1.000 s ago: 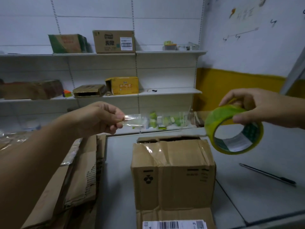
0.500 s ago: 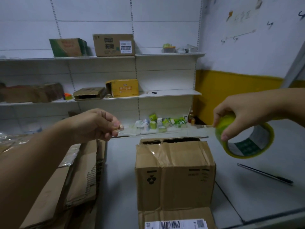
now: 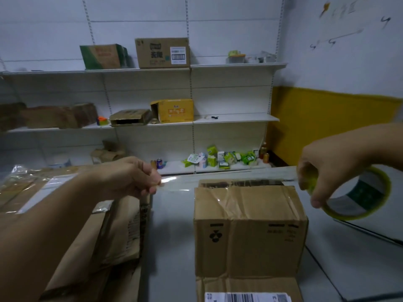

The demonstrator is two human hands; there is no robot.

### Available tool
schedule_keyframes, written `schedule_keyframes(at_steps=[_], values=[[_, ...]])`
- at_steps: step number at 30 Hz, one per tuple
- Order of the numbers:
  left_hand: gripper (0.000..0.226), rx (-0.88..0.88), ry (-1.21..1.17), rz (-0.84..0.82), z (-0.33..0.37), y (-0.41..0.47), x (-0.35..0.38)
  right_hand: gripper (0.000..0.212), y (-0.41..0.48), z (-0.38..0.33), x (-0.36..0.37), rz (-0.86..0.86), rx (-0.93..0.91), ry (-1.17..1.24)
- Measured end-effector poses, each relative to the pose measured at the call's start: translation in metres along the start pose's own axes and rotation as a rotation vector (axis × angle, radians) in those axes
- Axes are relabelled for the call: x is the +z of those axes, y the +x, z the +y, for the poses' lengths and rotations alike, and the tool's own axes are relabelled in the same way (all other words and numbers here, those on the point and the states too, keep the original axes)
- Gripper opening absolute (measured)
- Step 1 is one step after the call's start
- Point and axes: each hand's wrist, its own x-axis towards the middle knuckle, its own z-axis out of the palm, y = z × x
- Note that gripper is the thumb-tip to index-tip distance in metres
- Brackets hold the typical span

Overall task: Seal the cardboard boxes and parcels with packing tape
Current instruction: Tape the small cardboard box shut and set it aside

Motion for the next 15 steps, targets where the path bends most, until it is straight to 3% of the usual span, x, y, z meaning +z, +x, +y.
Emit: schedule_keyframes(at_steps=[3, 7, 10, 15], values=[[0.031, -0.084, 0.056, 0.025, -0.017, 0.004, 0.010, 0.049, 0.013, -0.004, 0.015, -0.043, -0.024, 0.004], [0.022, -0.167, 0.061, 0.088, -0.031, 0.007, 0.023, 0.037, 0.026, -0.005, 0.031, -0.044, -0.087, 0.058], [0.018, -0.241, 0.146, 0.051, -0.036, 0.012, 0.034, 0.021, 0.035, -0.007, 0.046, -0.020, -0.140, 0.121], [0.015, -0.310, 0.313, -0.047, -0.034, 0.021, 0.054, 0.018, 0.039, -0.010, 0.067, 0.027, -0.190, 0.161]])
